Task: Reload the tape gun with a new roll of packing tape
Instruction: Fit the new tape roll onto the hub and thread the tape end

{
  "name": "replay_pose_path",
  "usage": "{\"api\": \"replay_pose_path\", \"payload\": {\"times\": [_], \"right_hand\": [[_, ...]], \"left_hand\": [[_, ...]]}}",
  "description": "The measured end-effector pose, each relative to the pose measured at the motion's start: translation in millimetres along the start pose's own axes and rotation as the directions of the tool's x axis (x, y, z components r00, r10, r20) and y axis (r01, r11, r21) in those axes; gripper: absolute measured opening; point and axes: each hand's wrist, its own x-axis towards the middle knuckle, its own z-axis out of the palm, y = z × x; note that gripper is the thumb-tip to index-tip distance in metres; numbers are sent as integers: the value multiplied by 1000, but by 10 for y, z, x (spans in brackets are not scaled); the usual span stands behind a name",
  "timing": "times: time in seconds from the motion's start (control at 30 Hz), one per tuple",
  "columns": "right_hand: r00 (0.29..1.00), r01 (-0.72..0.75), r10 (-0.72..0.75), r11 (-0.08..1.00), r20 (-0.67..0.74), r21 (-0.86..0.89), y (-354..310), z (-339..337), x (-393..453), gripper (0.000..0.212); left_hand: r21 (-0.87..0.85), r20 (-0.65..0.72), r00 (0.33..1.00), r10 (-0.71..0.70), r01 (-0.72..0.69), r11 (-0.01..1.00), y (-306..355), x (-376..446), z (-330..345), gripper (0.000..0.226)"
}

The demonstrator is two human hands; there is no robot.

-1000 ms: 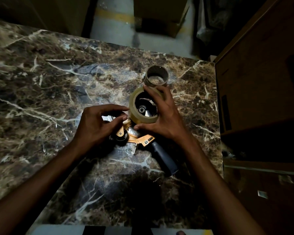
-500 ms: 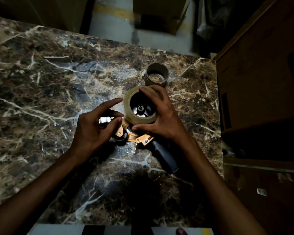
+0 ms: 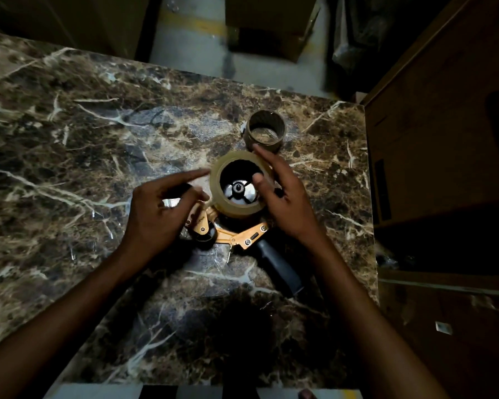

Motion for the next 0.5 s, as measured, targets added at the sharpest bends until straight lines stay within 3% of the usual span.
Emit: {"api": "replay_pose_path", "payload": {"times": [0.13,0.33,0.4,0.5], "right_hand": [[976,-137,159,980,-151,147,50,77,32,28],[935,-227,283,941,-215,252,52,167,86,23],[923,-255,324,920,-210,298,60,176,83,22],[901,-319,407,855,-148,410,33,179,96,23]], "left_hand": [[-68,-35,980,-198,196,978,38,219,80,33],[64,23,962,-273,271,960,73,280,143,57],[98,55,957,-284,278,956,77,310,125,48],[13,224,918,-326,332,943,93,427,104,27]]}}
